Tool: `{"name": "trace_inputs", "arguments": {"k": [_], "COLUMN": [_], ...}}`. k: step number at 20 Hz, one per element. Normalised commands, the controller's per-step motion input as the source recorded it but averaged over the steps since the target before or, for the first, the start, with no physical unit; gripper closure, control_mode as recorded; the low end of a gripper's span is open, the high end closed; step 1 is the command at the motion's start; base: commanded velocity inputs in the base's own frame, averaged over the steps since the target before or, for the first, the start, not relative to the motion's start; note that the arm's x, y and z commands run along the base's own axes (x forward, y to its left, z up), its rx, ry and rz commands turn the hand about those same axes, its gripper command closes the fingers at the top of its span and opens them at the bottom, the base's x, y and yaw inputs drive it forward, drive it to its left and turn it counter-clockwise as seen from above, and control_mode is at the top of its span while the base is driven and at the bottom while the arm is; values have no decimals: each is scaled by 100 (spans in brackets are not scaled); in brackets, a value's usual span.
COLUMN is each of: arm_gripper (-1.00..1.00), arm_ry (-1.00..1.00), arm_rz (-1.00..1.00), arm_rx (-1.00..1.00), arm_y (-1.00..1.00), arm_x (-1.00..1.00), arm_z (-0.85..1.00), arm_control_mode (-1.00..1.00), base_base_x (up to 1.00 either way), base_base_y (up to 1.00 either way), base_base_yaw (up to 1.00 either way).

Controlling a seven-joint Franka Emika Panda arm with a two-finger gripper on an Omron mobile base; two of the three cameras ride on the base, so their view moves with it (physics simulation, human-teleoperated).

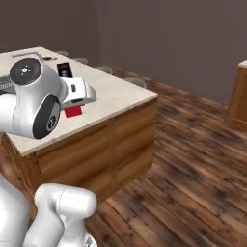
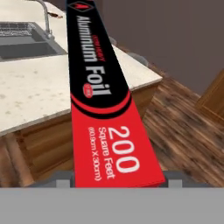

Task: Retrieve the tupperware and aluminum foil from the cabinet and place them on the dining counter near the plate with chicken drumstick and shrimp to prepare for storing leftovers.

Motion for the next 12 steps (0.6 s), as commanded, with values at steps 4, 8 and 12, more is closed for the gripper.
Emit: {"name": "trace_inputs", "arguments": {"k": [4, 8, 12], "arm_gripper": [100, 100, 100], "arm_ry": [0, 0, 0], "arm_rz": [0, 0, 0], "arm_rx": [0, 0, 0], "arm_y": [0, 0, 0], "arm_x": [0, 0, 0], "arm_z": [0, 0, 0], "arm_control_mode": [100, 100, 100], "base_base_x": [91, 100, 100], "base_base_y": [-100, -100, -100], "base_base_yaw": [33, 21, 9]}}
